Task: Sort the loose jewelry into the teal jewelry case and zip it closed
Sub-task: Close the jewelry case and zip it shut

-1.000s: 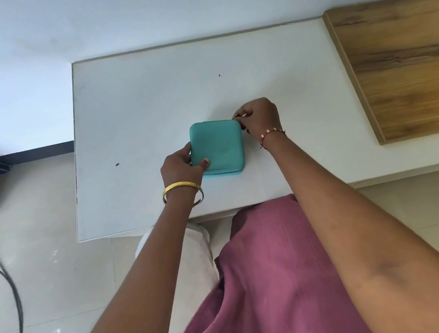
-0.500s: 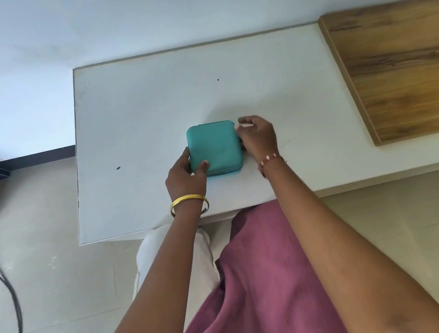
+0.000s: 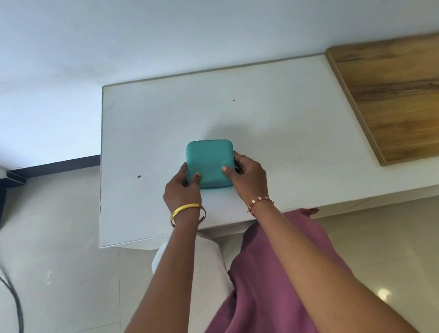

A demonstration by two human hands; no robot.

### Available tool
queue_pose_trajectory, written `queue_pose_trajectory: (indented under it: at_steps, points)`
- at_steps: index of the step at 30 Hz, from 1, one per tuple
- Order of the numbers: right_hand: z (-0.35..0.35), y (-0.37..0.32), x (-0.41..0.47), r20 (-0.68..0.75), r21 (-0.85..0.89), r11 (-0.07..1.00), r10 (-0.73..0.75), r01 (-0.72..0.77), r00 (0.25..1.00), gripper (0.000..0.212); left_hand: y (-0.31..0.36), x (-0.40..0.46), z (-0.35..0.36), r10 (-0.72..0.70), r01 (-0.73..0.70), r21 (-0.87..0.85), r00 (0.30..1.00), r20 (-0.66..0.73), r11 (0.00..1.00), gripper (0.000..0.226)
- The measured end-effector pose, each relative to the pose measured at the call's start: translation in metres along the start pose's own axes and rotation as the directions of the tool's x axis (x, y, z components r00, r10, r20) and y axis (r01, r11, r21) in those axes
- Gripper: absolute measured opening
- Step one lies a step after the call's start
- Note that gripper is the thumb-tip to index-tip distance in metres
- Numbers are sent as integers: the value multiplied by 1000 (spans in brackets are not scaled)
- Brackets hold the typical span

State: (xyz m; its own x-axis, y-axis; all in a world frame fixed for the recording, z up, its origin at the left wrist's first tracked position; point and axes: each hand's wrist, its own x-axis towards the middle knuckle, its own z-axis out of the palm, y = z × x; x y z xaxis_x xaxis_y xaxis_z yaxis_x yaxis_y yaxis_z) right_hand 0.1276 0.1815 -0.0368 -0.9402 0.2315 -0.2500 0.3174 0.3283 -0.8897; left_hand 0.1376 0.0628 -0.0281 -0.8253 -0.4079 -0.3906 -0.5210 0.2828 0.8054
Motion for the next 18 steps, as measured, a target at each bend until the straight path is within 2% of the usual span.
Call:
queue_pose_trajectory:
  at_steps: [4,12,18]
  points:
    - [23,-15,11,32,6,1000,0,-1,999,45,4,26,-18,-83,82,-88,996,-10,993,42]
    - [65,-41,52,71,6,1000,-30,29,997,44,9,91,-39,-161,147,-211,985,-54,966,41]
    - [93,-59,85,89,52,998,-51,46,995,47,15,135,-49,-135,107,-247,985,-102,963,41]
